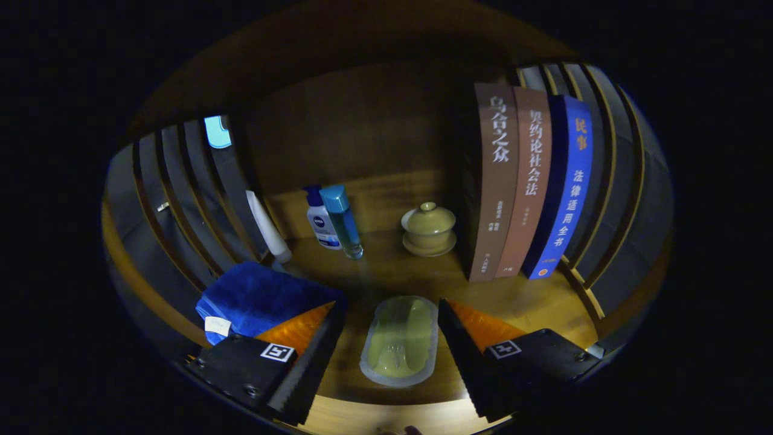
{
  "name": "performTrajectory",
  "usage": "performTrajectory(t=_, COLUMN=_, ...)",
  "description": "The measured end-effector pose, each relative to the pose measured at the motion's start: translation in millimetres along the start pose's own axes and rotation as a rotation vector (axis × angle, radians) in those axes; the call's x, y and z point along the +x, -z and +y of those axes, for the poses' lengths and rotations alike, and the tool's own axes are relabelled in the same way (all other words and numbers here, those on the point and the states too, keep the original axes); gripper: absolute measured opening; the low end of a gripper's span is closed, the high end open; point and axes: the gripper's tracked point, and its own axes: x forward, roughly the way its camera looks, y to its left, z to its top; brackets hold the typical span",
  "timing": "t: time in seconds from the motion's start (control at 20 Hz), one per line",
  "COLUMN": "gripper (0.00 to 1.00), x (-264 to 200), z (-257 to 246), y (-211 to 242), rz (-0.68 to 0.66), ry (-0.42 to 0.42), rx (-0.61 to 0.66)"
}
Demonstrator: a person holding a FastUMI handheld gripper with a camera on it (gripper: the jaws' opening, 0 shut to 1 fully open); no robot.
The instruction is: Pull open the drawer, take out the items inside it, and place them on the countertop above the cabinet.
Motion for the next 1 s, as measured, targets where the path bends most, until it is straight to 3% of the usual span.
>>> performTrajectory(t=0.2, gripper=0.99, x=-59.1, z=2.8, y=0.0, rz=-0.130, ry=-0.023, rx=0.014)
performTrajectory(t=0.45, gripper=0.99, x=-170.7, z=19.8, y=16.8, rz=-0.348, ry=-0.076, rx=-0.037)
performTrajectory(t=0.6, gripper=0.99, x=-230.8, z=30.9, y=49.0, rz=-0.440, ry=-0.085, rx=-0.071)
performTrajectory(t=0.75, gripper=0.99, x=-266.7, z=32.8, y=94.2, rz=-0.476, ry=-0.086, rx=-0.059)
performTrajectory(t=1.0, gripper=0.99, x=-265.8, z=14.1, y=191.7, rz=-0.374, ry=-0.056, rx=-0.013)
